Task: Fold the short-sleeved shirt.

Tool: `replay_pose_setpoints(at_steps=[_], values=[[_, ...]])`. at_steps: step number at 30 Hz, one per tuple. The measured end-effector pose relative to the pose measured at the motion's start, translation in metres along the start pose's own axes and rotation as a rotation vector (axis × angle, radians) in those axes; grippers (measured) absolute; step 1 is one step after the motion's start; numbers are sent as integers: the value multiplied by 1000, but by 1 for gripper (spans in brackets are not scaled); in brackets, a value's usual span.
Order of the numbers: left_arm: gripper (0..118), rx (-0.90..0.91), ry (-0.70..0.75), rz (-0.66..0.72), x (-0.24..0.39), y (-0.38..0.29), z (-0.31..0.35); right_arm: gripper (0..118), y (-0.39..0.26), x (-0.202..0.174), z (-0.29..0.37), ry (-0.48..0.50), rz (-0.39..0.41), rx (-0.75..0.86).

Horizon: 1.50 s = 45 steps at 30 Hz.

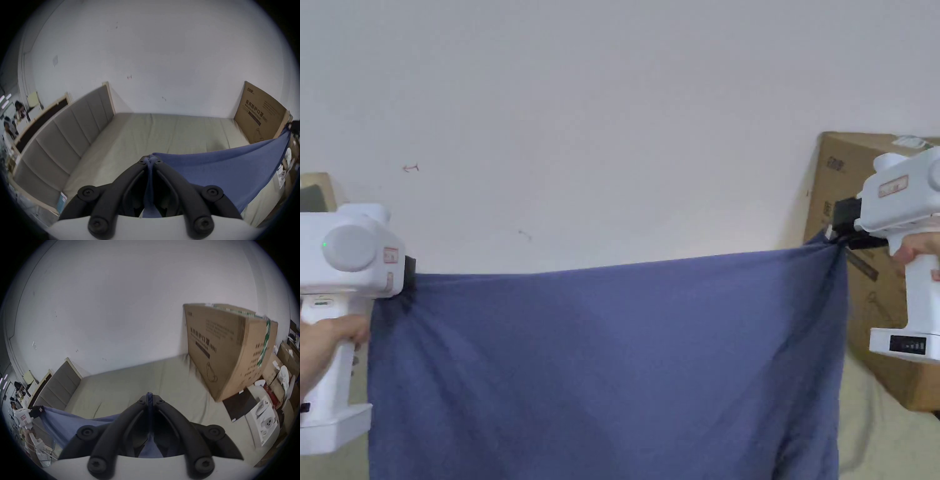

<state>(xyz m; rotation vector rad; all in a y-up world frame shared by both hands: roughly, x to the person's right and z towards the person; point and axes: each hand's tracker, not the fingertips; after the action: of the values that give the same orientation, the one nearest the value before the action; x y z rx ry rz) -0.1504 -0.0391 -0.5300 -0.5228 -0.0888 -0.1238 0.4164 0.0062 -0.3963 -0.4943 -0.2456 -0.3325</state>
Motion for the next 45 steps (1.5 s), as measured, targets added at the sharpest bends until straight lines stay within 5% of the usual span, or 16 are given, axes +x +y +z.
replay_pose_setpoints(at_steps=[5,12,15,20,26,30,40,45], values=[[1,66,35,-13,2,51,-3,4,52,-21,-5,-12,14,56],[1,261,57,76,-13,142,-12,4,122,-58,-2,42,-90,211],[1,364,115,-4,-17,165,1,4,142,-66,12,76,-56,302],[1,556,51,213,-35,177,33,4,152,-83,47,132,-75,414],[1,478,117,73,-24,171,19,4,140,-92,46,100,7,380],[1,338,119,40,-7,135,-29,4,104,-79,3,85,-36,275],[1,-131,74,-5,44,-43,-218,4,-57,-12,-191,-120,9,-144],[1,-300,65,-23,53,-127,-259,4,-149,22,-246,-187,-15,-331]])
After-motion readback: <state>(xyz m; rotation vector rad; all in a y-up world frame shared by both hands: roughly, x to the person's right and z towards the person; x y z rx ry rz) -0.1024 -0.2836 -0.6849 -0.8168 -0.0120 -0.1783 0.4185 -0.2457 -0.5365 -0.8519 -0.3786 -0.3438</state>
